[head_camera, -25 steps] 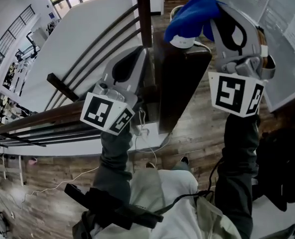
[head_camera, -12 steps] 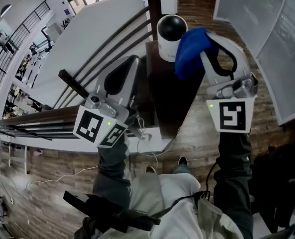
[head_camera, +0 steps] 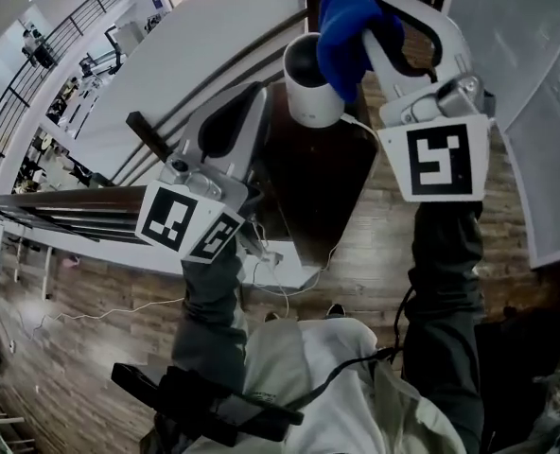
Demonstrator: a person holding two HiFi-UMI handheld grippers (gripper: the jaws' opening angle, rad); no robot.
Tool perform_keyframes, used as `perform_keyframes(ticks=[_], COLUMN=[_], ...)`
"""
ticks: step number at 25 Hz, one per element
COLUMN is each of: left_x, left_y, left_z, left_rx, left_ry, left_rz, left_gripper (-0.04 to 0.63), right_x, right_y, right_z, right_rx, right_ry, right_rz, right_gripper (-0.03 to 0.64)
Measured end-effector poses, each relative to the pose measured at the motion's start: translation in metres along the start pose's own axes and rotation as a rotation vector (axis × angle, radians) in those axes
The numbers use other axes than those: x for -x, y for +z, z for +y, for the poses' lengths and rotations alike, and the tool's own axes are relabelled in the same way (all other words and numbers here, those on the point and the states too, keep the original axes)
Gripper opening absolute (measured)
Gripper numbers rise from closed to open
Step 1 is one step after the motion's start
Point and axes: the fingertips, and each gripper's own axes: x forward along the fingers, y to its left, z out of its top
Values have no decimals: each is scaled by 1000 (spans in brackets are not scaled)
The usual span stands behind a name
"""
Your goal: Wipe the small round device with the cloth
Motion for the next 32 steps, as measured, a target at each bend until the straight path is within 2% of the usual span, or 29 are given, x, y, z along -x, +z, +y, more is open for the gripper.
perform_keyframes(ticks=[4, 6, 9, 11, 13, 15, 17, 20, 23, 26, 29, 32], left_x=[-3, -1, -2, -6, -9, -10, -10, -8, -10, -12, -9, -10], left_y=[-8, -13, -14, -13, -13, -14, -15, -21, -23, -14, -6, -9], left_z=[2, 0, 0, 3, 5, 5, 3, -2, -3, 4, 9, 6], left_rx=[4, 12, 18, 17, 18, 18, 14, 4, -2, 1, 6, 3], left_ry=[14, 15, 23, 29, 35, 35, 32, 30, 26, 31, 42, 41], left_rz=[-12, -16, -20, -19, -19, -18, -12, -4, 1, 0, -9, -9], left_gripper=[0, 0, 0, 0, 0, 0, 0, 0, 0, 0, 0, 0], right_x=[-19, -16, -8, -10, -19, -35, -49, -54, -42, -35, -27, -12], right_y=[5, 1, -18, -28, -37, -38, -34, -43, -60, -64, -59, -50], right_z=[38, 43, 41, 27, 5, -10, 2, 48, 67, 74, 71, 43], right_rx=[72, 22, -44, -95, -190, -257, -250, -265, -349, -307, -249, -271], right_ry=[119, 133, 159, 133, 93, 93, 166, 307, 355, 380, 343, 220], right_rz=[-63, -100, -82, -70, -59, -82, -121, -124, -128, -113, -92, -124], right_gripper=[56, 55, 55, 57, 57, 57, 57, 57, 57, 57, 57, 57])
